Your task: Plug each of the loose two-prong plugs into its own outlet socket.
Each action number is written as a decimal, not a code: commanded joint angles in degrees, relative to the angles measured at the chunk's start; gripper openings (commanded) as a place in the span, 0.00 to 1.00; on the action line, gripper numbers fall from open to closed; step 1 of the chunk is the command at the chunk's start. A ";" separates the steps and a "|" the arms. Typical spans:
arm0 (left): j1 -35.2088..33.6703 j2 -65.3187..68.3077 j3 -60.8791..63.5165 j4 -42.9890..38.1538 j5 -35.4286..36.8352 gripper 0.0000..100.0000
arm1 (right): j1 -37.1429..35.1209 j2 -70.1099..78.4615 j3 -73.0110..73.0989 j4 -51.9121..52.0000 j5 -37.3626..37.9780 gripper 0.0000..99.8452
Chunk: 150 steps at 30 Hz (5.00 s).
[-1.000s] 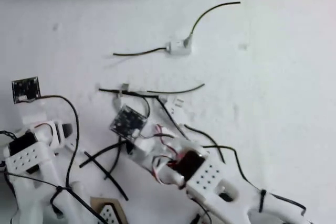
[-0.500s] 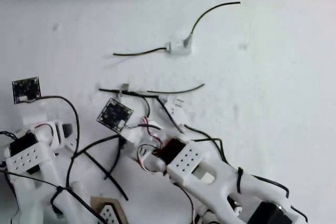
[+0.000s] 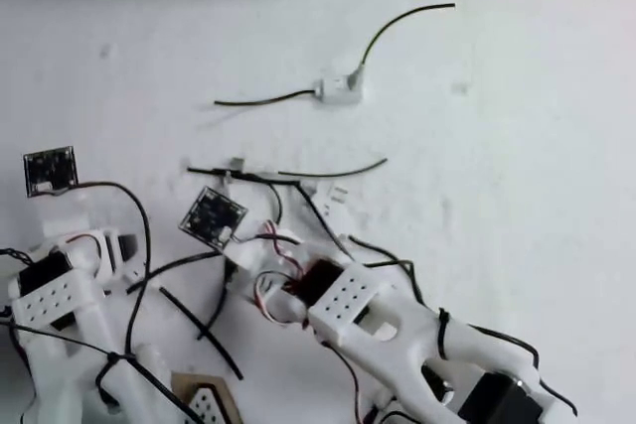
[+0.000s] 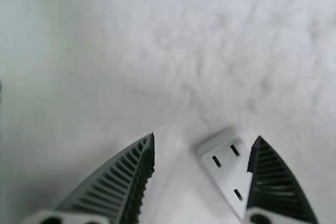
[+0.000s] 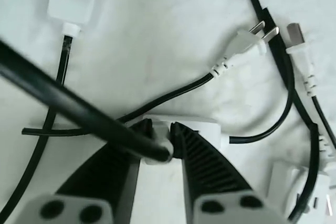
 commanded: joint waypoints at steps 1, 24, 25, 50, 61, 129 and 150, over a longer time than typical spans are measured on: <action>-0.22 -1.27 -0.35 -1.05 0.26 0.29 | 0.04 -0.13 -5.01 4.79 0.44 0.02; -0.22 -1.27 -0.35 -0.97 0.26 0.29 | 0.13 13.58 -3.60 1.36 0.53 0.02; -0.22 -1.27 -0.35 -0.97 0.26 0.29 | 0.57 13.58 -3.34 1.36 0.53 0.02; -0.13 -1.63 1.05 -2.64 0.26 0.29 | 1.54 2.51 -2.29 4.00 0.44 0.04; -0.13 -1.36 1.05 -2.64 0.26 0.29 | 1.63 1.80 0.44 3.91 0.53 0.02; -0.13 -1.63 1.76 -2.73 0.26 0.29 | 31.52 12.62 -44.13 35.65 6.59 0.12; -0.13 -1.63 1.85 -2.73 0.26 0.29 | 26.15 11.30 -30.59 38.73 8.53 0.12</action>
